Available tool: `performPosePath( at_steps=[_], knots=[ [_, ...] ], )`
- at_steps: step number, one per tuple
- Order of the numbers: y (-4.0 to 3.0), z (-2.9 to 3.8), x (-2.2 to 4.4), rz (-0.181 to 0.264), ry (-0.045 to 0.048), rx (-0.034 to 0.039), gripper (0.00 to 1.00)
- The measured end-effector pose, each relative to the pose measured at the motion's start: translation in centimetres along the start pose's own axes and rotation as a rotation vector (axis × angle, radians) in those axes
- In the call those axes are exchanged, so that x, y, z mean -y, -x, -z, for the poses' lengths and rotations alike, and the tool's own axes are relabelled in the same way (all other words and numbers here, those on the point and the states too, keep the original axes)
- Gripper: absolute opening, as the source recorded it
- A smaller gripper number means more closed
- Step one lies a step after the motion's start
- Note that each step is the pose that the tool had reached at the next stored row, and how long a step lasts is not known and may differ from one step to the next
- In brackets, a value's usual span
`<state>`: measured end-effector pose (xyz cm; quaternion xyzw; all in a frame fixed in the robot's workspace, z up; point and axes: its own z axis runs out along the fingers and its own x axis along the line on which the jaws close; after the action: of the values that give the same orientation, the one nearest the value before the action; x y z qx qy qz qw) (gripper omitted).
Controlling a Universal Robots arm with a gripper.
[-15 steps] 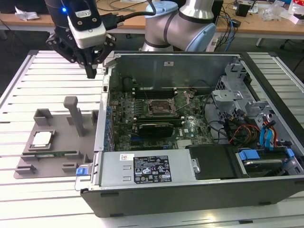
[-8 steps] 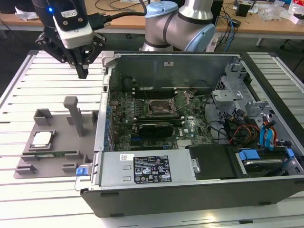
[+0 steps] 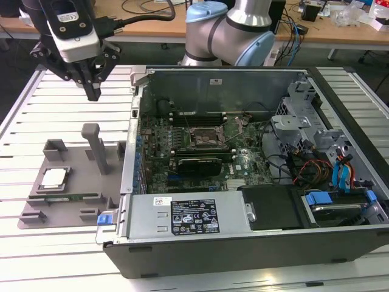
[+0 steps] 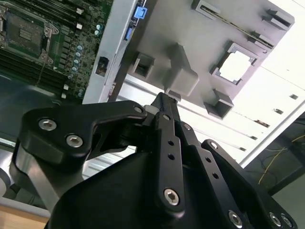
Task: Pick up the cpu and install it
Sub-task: 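Reach for the cpu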
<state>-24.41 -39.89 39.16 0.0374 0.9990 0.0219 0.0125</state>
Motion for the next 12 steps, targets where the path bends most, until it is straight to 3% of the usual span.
performPosePath(
  at_steps=[3,8,12],
  knots=[
    [-0.63,0.01,0.05,0.000,-0.0001,-0.0001,0.11],
    [-2.48,0.04,0.19,0.000,-0.0002,0.0000,0.11],
    [-3.55,0.05,0.27,0.000,-0.0004,0.0000,0.11]
  ],
)
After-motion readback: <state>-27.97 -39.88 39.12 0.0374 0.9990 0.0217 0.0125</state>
